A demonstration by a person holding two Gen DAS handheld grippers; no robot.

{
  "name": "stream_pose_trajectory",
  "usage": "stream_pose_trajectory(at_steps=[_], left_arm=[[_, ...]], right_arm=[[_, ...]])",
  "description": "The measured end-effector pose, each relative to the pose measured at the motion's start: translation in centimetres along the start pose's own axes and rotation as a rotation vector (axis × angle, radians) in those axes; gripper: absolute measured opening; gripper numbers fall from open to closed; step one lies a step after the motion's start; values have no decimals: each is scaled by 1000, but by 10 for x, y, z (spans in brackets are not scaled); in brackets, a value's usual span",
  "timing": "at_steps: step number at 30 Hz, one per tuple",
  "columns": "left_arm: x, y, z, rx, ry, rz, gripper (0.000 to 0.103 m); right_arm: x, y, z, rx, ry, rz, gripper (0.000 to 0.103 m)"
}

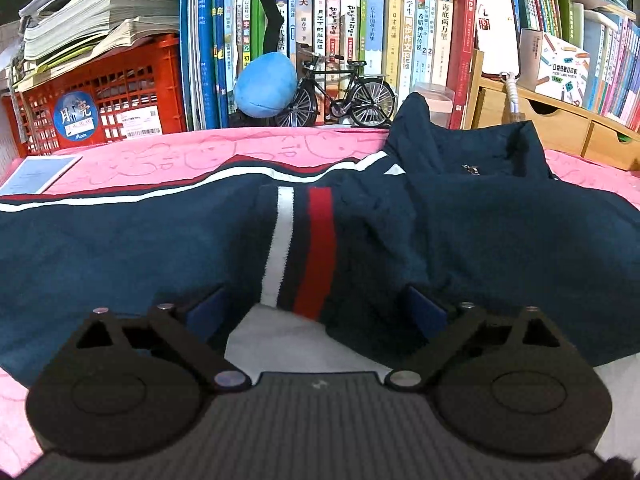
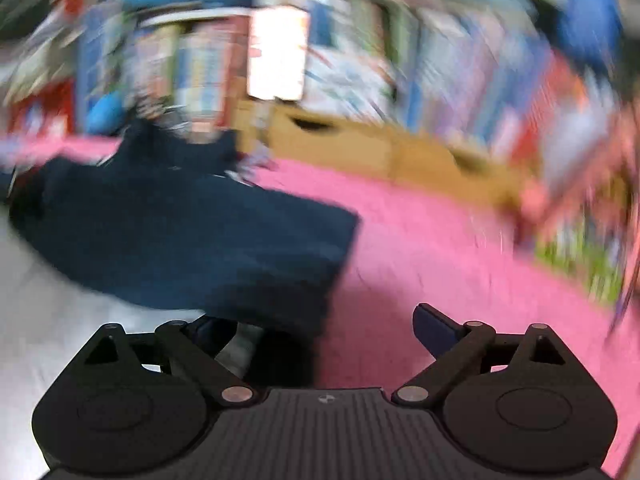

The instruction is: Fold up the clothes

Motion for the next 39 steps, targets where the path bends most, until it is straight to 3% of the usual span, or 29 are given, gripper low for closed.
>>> stream_pose_trajectory(at_steps=[4,5,8,12,15,19,23,28,29,33,35,37,39], left_arm=[[-1,-2,0,-10,13,3,100],[-1,-2,0,-14,18,5,102],[-7,-7,-5,-38,59,14,103],[-14,-12,-11,-46,103,-5,103],[-12,-8,-9,-68,77,4,103],[-11,-7,-10,-62,80,4,103],[-12,-7,-10,-63,81,3,103],[-13,-8,-9,-66,76,0,103],[-13,-9,-8,-70,72,-2,103],[-17,-26,11,-115,32,-3,103],[-21,-45,28,-162,-19,-22,103],[-24,-66,55,-177,-82,-74,103],[-26,-80,90,-132,-149,-127,103]], right_arm=[[-4,6,-16,-154,-29,17,95],[-7,10,-26,-173,-8,39,99],[-22,17,-60,-12,196,129,97],[-14,-15,-46,126,165,69,96],[-1,-45,-23,256,86,18,98],[32,-58,19,390,46,-31,98],[67,-36,72,363,16,-3,96],[65,30,112,297,18,181,81],[62,36,115,292,36,194,87],[63,34,115,258,50,198,90],[66,29,117,256,40,210,82],[74,15,132,296,-4,156,82],[84,2,154,332,-67,90,82]])
Point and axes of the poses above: each gripper's, at about its wrist camera, not at the fingertips, and y roughly the way its jaws point, z to its left, x to its top, the point moved 4 cm from there along y, roughly the way its jaws point, and after that the axes turned 10 degrees about z, right-handed, at the moved point
